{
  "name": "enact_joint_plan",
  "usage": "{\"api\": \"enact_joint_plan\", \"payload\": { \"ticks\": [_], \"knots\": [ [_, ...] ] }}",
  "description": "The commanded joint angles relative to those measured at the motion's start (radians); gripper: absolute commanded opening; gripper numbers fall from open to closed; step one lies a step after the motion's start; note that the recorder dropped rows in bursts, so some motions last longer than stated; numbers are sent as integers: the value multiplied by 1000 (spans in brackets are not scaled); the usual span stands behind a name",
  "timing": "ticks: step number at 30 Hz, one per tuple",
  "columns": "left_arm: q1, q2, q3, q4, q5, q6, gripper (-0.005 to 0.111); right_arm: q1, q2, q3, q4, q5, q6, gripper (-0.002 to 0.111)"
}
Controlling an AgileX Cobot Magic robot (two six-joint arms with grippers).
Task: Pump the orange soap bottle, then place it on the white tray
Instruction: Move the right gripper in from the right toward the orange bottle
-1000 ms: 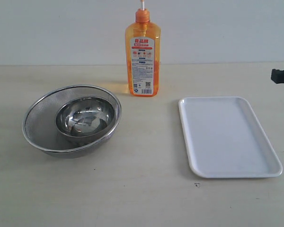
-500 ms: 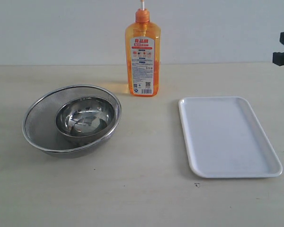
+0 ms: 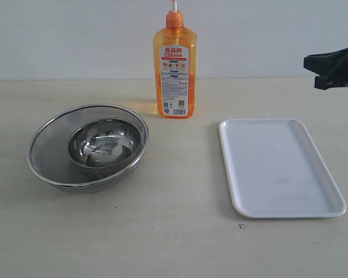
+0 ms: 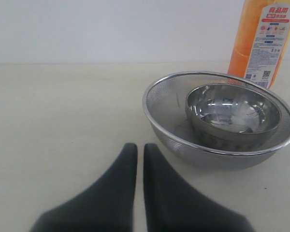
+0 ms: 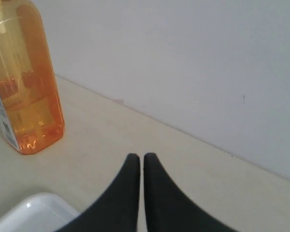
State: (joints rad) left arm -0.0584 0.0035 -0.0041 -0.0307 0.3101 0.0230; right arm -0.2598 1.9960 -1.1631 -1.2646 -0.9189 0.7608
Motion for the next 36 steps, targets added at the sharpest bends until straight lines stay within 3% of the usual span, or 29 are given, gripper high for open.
{"api": "enact_joint_plan", "payload": {
  "ticks": [1,9,16,36],
  "knots": [
    [4,-4,4,-10,-4,-7,5,-10,44,-100,-117,-32,88,0],
    [4,-4,4,-10,-4,-7,5,-10,91,-204,-202,-82,130,0],
    [4,-4,4,-10,-4,-7,5,-32,191,-282,-259,-302,190,0],
    [4,-4,4,-10,-4,-7,5,-64,388,-408,-291,-302,217,0]
  ]
}}
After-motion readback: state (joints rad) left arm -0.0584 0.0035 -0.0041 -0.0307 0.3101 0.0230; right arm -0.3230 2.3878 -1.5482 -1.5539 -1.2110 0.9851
